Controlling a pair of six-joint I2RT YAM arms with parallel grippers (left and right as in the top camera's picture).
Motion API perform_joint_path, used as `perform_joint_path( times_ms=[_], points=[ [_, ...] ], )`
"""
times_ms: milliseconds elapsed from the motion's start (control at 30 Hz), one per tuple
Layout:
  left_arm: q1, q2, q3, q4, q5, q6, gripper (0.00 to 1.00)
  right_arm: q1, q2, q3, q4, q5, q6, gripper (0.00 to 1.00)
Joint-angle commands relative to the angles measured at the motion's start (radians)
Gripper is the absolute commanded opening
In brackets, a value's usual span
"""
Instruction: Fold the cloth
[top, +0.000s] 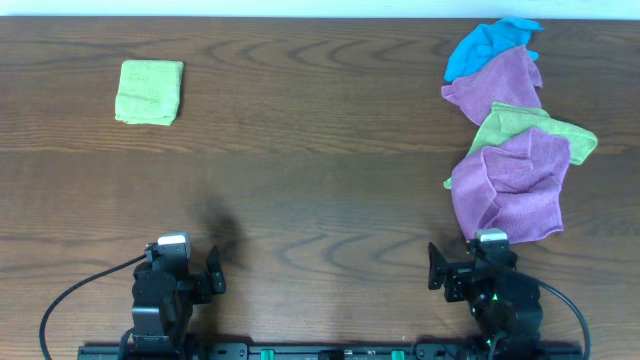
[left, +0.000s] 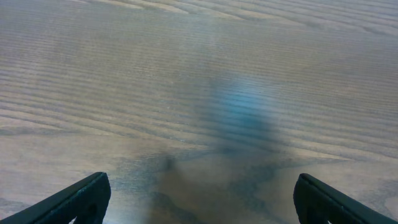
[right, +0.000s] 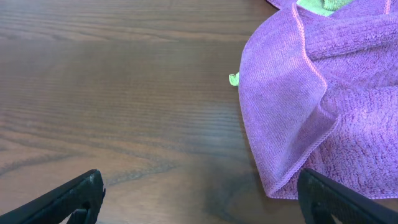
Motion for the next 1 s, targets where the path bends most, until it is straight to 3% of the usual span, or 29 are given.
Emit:
perform_joint_path(
  times_ms=[0,700,767,900,967],
  points=[
    [-0.003,-0.007,-0.011,-0.015,-0.010,0.011,0.95,-0.011,-0.009,-0.003,0.000,0.000,-0.017,0.99],
    [-0.003,-0.007,-0.011,-0.015,-0.010,0.011,0.95,-0.011,-0.009,-0.004,0.049,-0.004,-0.014,0.99],
    [-0.003,-0.007,-0.011,-0.015,-0.010,0.011,0.95,-0.011,-0.009,-0.004,0.119,-0.004,0.093,0.99],
    [-0.003,-0.007,-0.011,-0.015,-0.010,0.011,0.95,-0.011,-0.009,-0.003,0.207,-0.004,0.677,0.99],
    [-0.003,-0.007,-0.011,-0.015,-0.010,0.011,0.95,-0.011,-0.009,-0.004,0.207,0.013,0.750,0.99]
  ],
)
